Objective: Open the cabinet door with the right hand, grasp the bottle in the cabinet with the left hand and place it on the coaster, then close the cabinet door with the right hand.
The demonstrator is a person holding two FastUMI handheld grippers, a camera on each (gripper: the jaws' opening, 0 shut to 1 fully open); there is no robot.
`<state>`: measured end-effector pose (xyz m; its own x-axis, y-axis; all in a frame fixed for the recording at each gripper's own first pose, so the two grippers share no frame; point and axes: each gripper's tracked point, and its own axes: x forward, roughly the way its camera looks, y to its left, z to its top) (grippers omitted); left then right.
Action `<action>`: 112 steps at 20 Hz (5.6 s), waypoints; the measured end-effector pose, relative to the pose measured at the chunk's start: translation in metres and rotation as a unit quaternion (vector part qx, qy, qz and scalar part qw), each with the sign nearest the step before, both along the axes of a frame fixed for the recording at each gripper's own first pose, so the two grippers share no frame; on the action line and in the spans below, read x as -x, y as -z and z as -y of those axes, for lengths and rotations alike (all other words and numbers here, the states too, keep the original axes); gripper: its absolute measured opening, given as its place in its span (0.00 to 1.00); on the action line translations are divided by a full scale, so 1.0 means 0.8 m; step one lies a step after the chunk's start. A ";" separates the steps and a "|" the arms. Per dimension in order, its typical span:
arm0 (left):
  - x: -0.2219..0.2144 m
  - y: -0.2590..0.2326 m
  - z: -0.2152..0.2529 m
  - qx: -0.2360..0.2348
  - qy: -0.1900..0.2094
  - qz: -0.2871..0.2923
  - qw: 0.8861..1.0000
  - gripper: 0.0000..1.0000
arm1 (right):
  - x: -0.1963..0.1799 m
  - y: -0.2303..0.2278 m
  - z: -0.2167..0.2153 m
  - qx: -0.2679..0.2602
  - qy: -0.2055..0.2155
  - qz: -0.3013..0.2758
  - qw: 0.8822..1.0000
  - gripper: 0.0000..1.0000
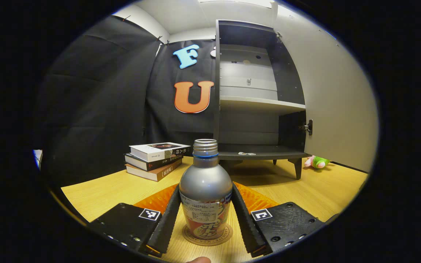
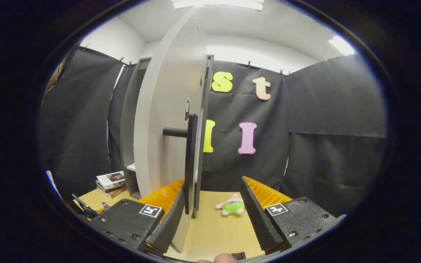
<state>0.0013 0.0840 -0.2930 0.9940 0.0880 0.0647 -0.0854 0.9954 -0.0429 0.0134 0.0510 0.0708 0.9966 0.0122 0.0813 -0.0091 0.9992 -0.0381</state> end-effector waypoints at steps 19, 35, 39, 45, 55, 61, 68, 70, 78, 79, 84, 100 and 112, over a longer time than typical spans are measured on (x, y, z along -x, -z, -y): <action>0.007 -0.044 0.009 -0.003 0.018 0.002 1.000 0.97 | -0.003 0.001 0.004 -0.018 -0.023 0.010 1.000 0.89; 0.052 -0.360 0.072 -0.020 0.042 -0.021 0.999 0.95 | -0.004 0.005 0.006 -0.109 -0.036 0.046 0.992 0.89; 0.038 -0.392 0.104 -0.052 0.068 0.001 0.996 0.95 | -0.002 0.006 0.012 -0.126 -0.032 0.051 0.990 0.89; 0.036 -0.401 0.149 -0.054 0.105 0.018 0.993 0.96 | 0.024 0.020 0.035 -0.169 -0.014 0.045 0.985 0.86; 0.026 -0.387 0.189 -0.053 0.123 0.009 0.991 0.96 | 0.011 0.072 0.038 -0.168 -0.021 -0.052 0.984 0.90; 0.025 -0.368 0.186 -0.052 0.132 -0.005 0.990 0.96 | 0.013 0.056 0.036 -0.149 -0.002 -0.037 0.988 0.89; 0.020 -0.359 0.173 -0.035 0.152 -0.011 0.988 0.96 | 0.023 0.048 0.013 -0.142 0.009 -0.036 0.989 0.89; 0.019 -0.357 0.164 -0.032 0.156 -0.013 0.987 0.96 | 0.025 0.048 0.005 -0.157 0.011 -0.040 0.987 0.89; 0.018 -0.359 0.116 -0.026 0.149 -0.010 0.988 0.96 | 0.025 0.046 -0.039 -0.176 -0.006 -0.047 0.983 0.89; 0.018 -0.358 0.109 -0.026 0.145 -0.010 0.989 0.96 | 0.024 0.045 -0.044 -0.174 -0.008 -0.045 0.984 0.89; 0.030 -0.356 0.082 -0.031 0.128 -0.011 0.991 0.96 | 0.010 0.023 -0.056 -0.186 -0.028 -0.022 0.982 0.89; 0.051 -0.362 0.039 -0.050 0.086 0.002 0.995 0.96 | -0.022 -0.007 -0.090 -0.198 -0.077 -0.001 0.977 0.89; 0.064 -0.352 -0.004 -0.039 0.044 -0.010 0.998 0.96 | -0.043 -0.007 -0.126 -0.203 -0.114 -0.015 0.972 0.89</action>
<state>-0.0498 0.0875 -0.0115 0.9989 -0.0047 0.0473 0.0030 0.9993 0.0363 0.0477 0.1519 0.0765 0.9736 0.2064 0.0974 -0.2278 0.9040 0.3618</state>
